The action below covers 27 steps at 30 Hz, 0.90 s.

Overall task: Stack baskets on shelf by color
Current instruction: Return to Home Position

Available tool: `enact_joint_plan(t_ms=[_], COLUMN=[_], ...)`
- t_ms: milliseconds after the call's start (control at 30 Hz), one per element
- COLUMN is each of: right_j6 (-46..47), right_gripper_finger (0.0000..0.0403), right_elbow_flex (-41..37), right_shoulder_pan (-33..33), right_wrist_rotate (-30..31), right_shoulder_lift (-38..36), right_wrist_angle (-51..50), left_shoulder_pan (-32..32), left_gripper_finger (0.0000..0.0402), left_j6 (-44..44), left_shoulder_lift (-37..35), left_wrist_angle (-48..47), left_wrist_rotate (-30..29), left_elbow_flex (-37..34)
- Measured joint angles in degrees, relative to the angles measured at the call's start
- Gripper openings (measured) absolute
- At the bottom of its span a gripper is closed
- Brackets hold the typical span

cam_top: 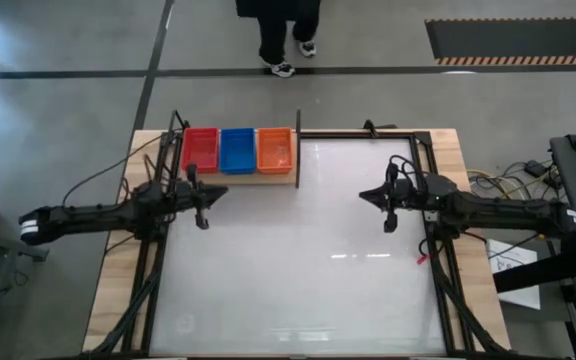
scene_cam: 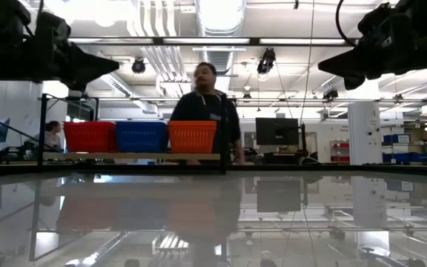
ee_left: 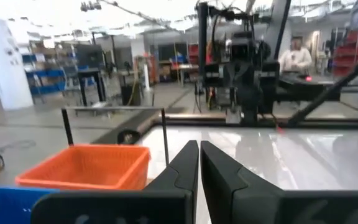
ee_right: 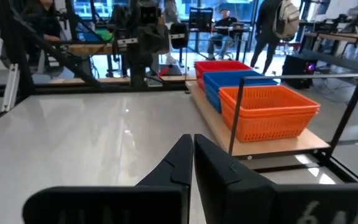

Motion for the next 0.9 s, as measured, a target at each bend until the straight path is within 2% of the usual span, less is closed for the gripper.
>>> enact_joint_plan(t_ms=[333, 633, 767, 900], right_j6=[0.27, 1.12, 0.42, 0.58], right_gripper_finger=[0.0009, 0.0009, 0.0009, 0.0009], right_elbow_flex=[-0.76, -5.07, -6.73, -7.63], right_shoulder_pan=[-2.33, -4.20, -4.71, -5.20], right_wrist_rotate=[0.53, 1.59, 1.79, 2.18], right_shoulder_lift=[-6.91, -18.56, -25.11, -24.62], right_wrist_angle=[-4.96, -7.98, -10.12, -10.72], left_shoulder_pan=[0.57, 0.65, 0.72, 0.74], left_gripper_finger=[0.0001, 0.0001, 0.0001, 0.0001], left_j6=[0.18, 1.00, 1.01, 0.99], left_shoulder_lift=[-10.29, -21.49, -20.73, -21.17], left_wrist_angle=[-9.81, -22.44, -23.85, -24.44], left_wrist_rotate=[-2.06, -5.99, -7.31, -7.67], left_elbow_flex=[-0.26, -0.30, -0.32, -0.39])
